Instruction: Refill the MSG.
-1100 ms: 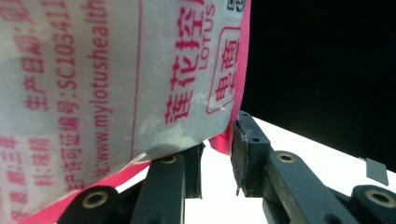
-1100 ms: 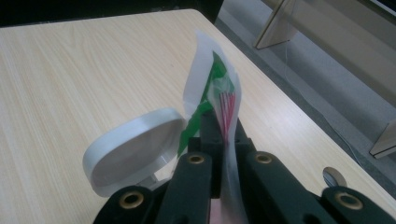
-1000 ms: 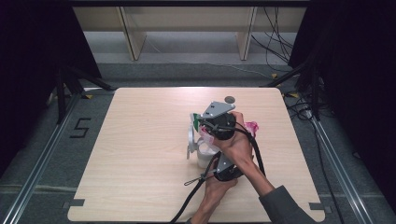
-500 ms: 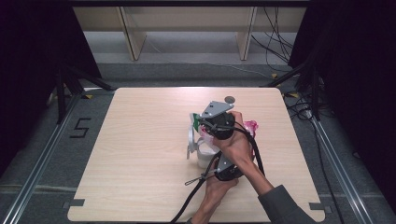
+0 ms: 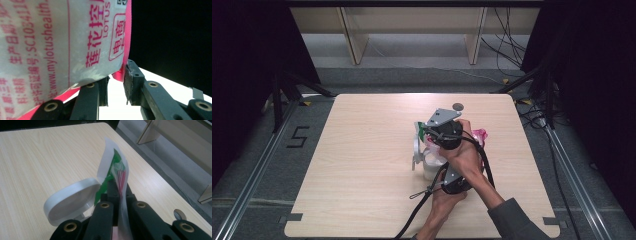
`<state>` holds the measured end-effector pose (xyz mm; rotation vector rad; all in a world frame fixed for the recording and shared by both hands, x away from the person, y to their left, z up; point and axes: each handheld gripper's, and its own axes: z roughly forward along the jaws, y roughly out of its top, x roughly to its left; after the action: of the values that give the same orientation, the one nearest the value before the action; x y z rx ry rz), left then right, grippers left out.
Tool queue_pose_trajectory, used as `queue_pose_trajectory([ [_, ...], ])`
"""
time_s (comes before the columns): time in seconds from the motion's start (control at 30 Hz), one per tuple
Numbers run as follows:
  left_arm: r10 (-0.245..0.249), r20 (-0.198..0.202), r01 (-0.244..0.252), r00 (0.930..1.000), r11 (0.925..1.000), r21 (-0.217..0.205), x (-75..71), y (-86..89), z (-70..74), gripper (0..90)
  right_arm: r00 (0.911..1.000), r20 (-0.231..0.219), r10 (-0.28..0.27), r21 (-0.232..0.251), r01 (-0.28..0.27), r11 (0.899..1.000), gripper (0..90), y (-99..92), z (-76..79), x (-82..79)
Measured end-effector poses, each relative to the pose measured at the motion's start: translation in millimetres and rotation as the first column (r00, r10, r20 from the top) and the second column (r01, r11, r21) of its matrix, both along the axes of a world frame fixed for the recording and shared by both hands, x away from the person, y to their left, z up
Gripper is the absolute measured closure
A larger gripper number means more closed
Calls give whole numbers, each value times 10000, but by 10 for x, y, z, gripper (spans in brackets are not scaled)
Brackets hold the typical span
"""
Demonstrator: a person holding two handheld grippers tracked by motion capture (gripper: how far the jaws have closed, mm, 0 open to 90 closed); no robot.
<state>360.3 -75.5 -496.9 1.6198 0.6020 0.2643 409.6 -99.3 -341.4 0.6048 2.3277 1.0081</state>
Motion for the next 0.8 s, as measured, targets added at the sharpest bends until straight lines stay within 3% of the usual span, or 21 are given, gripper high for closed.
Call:
queue_pose_trajectory([
  [0.03,-3,-7,3,10000,10000,-12,0,1,0,744,10000,15,19,-8,-19,10000,900,7,0,-2],
  [0.07,199,357,-208,9992,9995,239,22,28,5,744,10000,-22,-43,15,43,10000,900,9,-2,-5],
  [0.13,367,442,-365,9983,9993,-38,28,14,4,743,10000,5,38,-88,-38,10000,900,19,-11,3],
  [0.17,182,542,-199,9984,9993,306,36,32,8,744,10000,17,45,-78,-44,10000,900,19,-10,4],
  [0.23,58,570,-87,9984,9986,517,42,49,18,744,10000,-13,54,27,-54,10000,900,13,-4,1],
  [0.3,104,533,-117,9985,9996,242,31,25,10,743,10000,-39,6,-50,-6,10000,900,17,-11,-2],
  [0.33,172,410,-166,9990,9997,-159,18,-5,9,743,10000,-30,31,-106,-32,9999,900,21,-15,-3],
  [0.37,158,422,-152,9990,9998,-158,18,-5,12,743,9999,-116,15,-93,-16,10000,900,21,-13,-9],
  [0.4,126,553,-147,9984,9992,379,31,28,15,744,10000,-51,41,-73,-41,10000,900,11,-4,-1],
  [0.5,83,476,-94,9988,9997,238,23,14,14,743,10000,-96,-24,-11,23,10000,900,9,-8,3],
  [0.53,139,379,-139,9992,9999,-24,13,-4,8,742,9995,-281,-147,-49,146,9999,900,19,-22,-3],
  [0.67,151,567,-164,9983,9996,224,21,21,7,743,9998,-176,-45,-30,44,10000,900,22,-17,22],
  [0.7,243,458,-240,9987,9997,-65,12,-3,5,743,9998,-162,-63,-34,63,10000,900,23,-19,21],
  [0.8,193,492,-189,9986,9998,-83,15,8,1,743,9997,-238,-66,-144,62,9999,900,46,-43,15],
])
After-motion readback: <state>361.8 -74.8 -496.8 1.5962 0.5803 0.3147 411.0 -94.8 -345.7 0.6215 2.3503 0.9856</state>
